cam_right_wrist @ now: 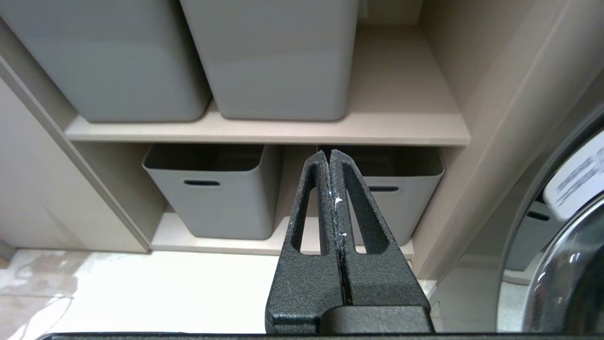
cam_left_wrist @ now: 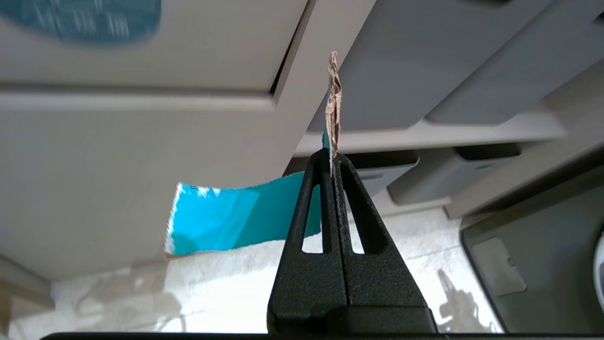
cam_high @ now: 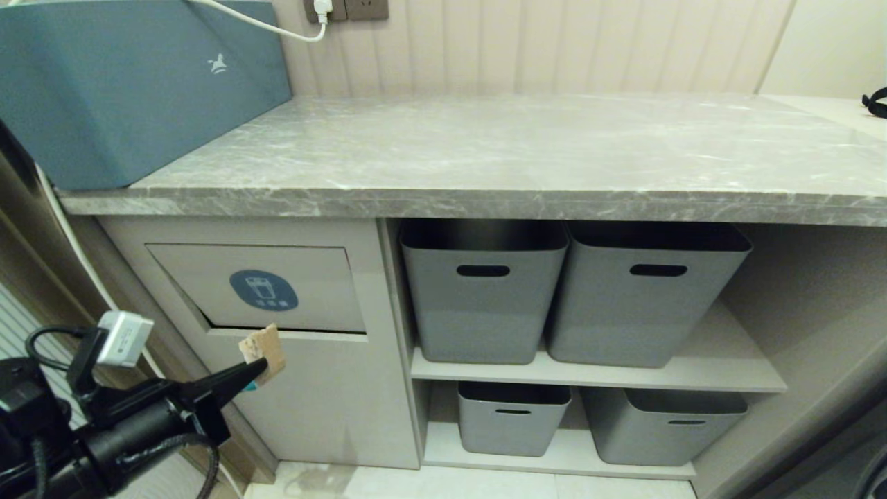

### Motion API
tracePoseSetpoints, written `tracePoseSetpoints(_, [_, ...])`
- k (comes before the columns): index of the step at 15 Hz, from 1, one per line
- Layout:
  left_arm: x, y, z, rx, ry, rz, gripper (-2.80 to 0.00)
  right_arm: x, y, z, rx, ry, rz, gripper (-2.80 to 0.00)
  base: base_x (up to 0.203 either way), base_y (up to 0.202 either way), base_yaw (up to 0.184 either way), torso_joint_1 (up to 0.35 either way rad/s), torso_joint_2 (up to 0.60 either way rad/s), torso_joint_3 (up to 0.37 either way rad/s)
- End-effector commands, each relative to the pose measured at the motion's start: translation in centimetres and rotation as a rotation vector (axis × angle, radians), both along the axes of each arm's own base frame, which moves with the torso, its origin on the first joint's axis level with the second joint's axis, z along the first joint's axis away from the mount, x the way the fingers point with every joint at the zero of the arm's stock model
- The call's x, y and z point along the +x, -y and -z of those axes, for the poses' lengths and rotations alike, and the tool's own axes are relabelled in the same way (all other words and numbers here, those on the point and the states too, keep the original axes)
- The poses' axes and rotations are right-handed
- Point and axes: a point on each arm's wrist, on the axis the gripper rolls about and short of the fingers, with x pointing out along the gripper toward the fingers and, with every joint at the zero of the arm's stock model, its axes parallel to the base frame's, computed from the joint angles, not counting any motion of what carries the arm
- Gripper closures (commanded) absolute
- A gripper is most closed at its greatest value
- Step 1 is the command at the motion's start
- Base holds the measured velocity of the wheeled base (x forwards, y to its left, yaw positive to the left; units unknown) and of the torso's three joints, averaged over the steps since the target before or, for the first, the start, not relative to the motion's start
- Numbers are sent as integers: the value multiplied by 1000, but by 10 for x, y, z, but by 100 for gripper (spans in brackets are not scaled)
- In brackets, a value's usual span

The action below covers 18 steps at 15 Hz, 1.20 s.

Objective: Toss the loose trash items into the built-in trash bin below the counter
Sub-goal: Put the garbage in the trash can

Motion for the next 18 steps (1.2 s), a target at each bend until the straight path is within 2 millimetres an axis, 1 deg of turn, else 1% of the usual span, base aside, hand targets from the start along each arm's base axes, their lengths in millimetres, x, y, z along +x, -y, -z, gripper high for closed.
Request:
tracePoseSetpoints(1, [5, 1, 7, 3, -34, -1, 0, 0, 0, 0, 1, -2, 0, 0, 0, 0, 0, -140, 466, 315])
tracePoseSetpoints(5, [7, 1, 11, 6, -55, -5, 0, 0, 0, 0, 4, 0, 1, 0, 0, 0, 0, -121, 434, 304])
tracePoseSetpoints(9, [11, 1, 10, 4, -52, -6, 0, 0, 0, 0, -6, -1, 0, 0, 0, 0, 0, -27, 111, 73])
tracePoseSetpoints(11, [13, -4, 8, 0, -40, -34, 0, 0, 0, 0, -9, -4, -2, 0, 0, 0, 0, 0, 0, 0])
tracePoseSetpoints(14, [29, -19, -1, -10, 2, -106, 0, 0, 0, 0, 5, 0, 3, 0, 0, 0, 0, 0, 0, 0])
tracePoseSetpoints(15, [34, -21, -1, -10, 4, -119, 0, 0, 0, 0, 5, 0, 3, 0, 0, 0, 0, 0, 0, 0])
tracePoseSetpoints(17, [39, -22, 6, -15, -11, -121, 0, 0, 0, 0, 5, 0, 3, 0, 0, 0, 0, 0, 0, 0])
tracePoseSetpoints(18, [44, -22, 12, -26, -24, -124, 0, 0, 0, 0, 5, 0, 3, 0, 0, 0, 0, 0, 0, 0])
